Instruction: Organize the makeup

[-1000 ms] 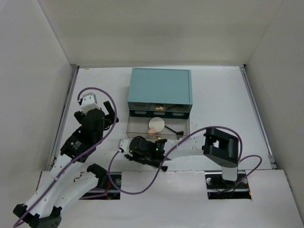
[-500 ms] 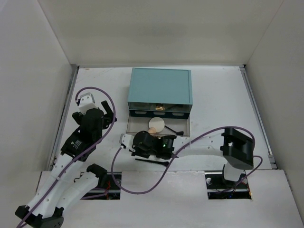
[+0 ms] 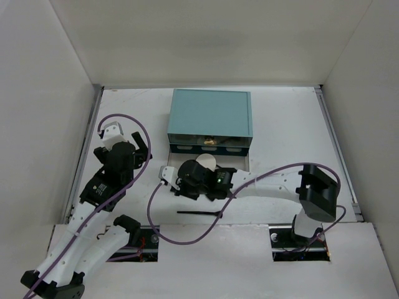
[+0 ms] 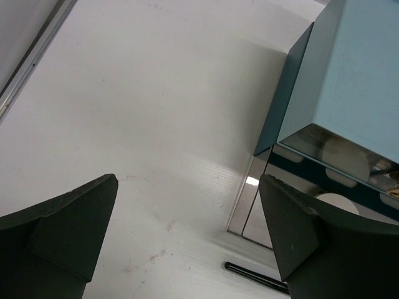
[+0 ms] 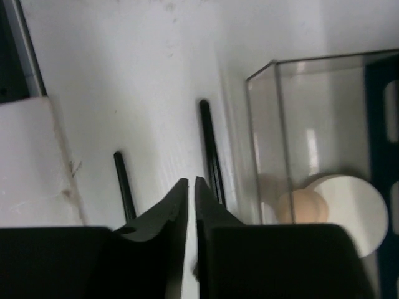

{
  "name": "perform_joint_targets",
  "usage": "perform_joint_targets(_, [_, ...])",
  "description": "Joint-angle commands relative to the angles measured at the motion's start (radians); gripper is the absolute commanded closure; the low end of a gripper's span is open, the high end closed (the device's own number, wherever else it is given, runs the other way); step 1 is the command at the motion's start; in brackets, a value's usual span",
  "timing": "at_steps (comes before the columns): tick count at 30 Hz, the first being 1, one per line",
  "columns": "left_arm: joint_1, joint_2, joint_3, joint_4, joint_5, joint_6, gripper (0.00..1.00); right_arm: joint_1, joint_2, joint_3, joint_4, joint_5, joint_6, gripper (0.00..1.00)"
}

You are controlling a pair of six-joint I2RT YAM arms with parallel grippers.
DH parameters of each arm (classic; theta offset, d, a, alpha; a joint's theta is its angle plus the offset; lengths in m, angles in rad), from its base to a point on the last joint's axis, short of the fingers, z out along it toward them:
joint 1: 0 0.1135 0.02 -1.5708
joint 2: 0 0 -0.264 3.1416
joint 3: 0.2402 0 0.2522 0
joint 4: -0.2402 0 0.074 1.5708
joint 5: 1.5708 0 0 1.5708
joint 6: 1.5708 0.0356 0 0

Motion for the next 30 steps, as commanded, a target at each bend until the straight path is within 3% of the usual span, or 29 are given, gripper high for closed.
perform_joint_targets(1, [0.003, -0.017, 0.003, 0.002, -0.015, -0.008, 0.00, 0.020, 0.003, -0.009, -0.071, -0.093, 0.019, 0.79])
perform_joint_targets(3, [-0.004, -0.020, 0.001, 0.002, -0.015, -0.008, 0.00, 0.047, -0.001, -0.049, -0.073, -0.133, 0.025, 0.65])
perform_joint_targets(8, [-0.008, -0.017, 0.000, 0.004, -0.014, -0.008, 0.00, 0.050, 0.045, -0.105, -0.065, -0.138, 0.075, 0.51])
perform_joint_targets(15, [-0.014, -0.018, 0.001, -0.002, -0.012, -0.009, 0.00, 0.073, 0.135, -0.152, 0.027, -0.030, 0.120, 0.48])
perform_joint_targets(17, [-0.015, -0.020, 0.001, -0.004, -0.011, -0.009, 0.00, 0.078, 0.155, -0.158, 0.050, 0.038, 0.129, 0.57])
perform_joint_targets(20, [-0.017, -0.020, 0.003, -0.005, -0.014, -0.009, 0.00, 0.104, 0.157, -0.169, 0.056, 0.084, 0.131, 0.87])
perform_joint_targets(22, [-0.017, -0.020, 0.004, -0.005, -0.015, -0.009, 0.00, 0.122, 0.122, -0.177, 0.061, 0.095, 0.134, 0.98])
perform_joint_targets(30, [-0.017, -0.036, 0.001, -0.001, -0.009, -0.011, 0.00, 0.127, -0.211, -0.146, 0.059, 0.095, 0.079, 1.00])
